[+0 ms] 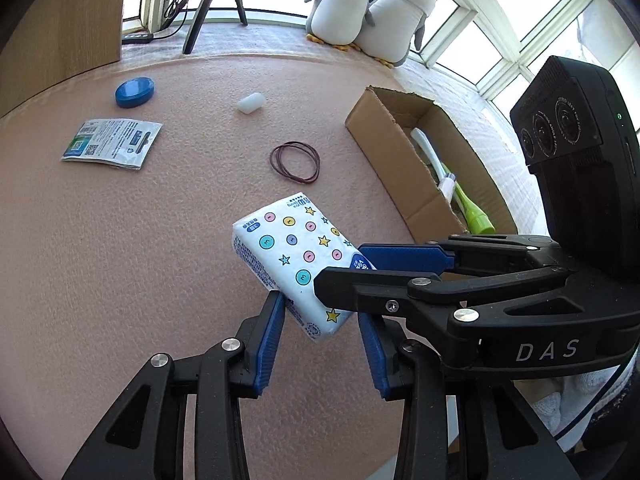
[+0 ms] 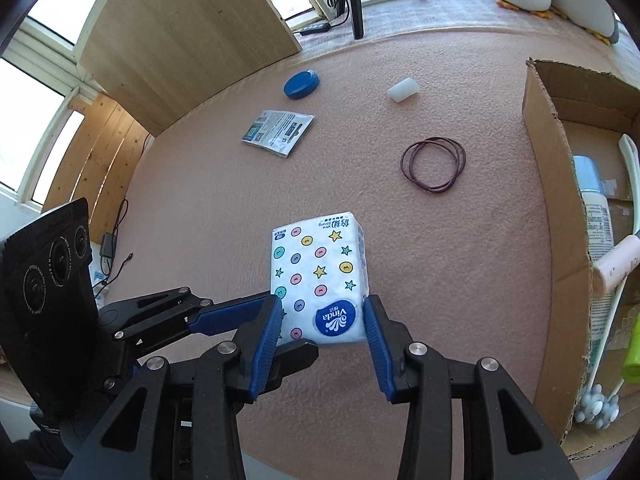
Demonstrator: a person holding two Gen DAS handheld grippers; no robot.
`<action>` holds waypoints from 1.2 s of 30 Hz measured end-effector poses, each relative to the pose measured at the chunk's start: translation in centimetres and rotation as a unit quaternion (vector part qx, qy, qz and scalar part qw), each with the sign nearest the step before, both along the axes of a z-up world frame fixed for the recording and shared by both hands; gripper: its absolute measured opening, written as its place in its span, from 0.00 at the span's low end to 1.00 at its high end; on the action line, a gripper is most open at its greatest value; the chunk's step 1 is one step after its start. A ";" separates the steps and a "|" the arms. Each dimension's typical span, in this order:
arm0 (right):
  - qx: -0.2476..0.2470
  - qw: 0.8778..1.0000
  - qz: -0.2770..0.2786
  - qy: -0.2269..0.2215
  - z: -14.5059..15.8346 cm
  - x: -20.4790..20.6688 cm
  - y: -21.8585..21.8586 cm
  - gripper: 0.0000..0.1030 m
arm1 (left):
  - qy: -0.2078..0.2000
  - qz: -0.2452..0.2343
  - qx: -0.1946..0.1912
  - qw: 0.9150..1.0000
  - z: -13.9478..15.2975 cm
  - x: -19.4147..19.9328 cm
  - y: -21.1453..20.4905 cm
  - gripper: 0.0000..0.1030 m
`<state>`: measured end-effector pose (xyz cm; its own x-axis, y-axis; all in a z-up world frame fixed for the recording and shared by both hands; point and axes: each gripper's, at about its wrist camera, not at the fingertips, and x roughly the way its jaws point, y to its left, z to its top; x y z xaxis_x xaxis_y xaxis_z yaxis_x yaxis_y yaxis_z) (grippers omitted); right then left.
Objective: Organize objects
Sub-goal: 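Carry the tissue pack with both tools into the box and open them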
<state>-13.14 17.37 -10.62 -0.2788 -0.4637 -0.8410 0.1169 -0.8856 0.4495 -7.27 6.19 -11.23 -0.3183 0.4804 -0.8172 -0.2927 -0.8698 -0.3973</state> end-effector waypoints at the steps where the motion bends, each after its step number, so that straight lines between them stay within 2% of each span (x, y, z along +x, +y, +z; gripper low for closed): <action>1: 0.000 1.000 -0.007 0.005 0.4 0.2 0.6 0.38 | 0.006 -0.005 0.000 1.000 0.5 -0.1 0.6 0.40; 9: 0.012 0.997 -0.063 0.042 3.4 1.4 6.0 0.38 | 0.042 -0.056 0.006 0.998 3.2 -2.1 7.1 0.40; 15: 0.020 0.993 -0.106 0.057 4.4 1.7 9.9 0.38 | 0.061 -0.093 0.008 0.994 4.5 -3.4 12.2 0.40; 24: 0.031 0.986 -0.145 0.072 5.1 1.1 14.7 0.38 | 0.080 -0.123 0.002 0.989 5.3 -5.3 17.7 0.40; 33: 0.042 0.983 -0.163 0.068 4.8 0.2 17.4 0.38 | 0.085 -0.137 -0.007 0.987 4.8 -7.2 21.0 0.40; 36: 0.066 0.982 -0.168 0.056 4.2 -0.1 18.0 0.40 | 0.070 -0.135 -0.022 0.988 4.0 -7.8 21.7 0.49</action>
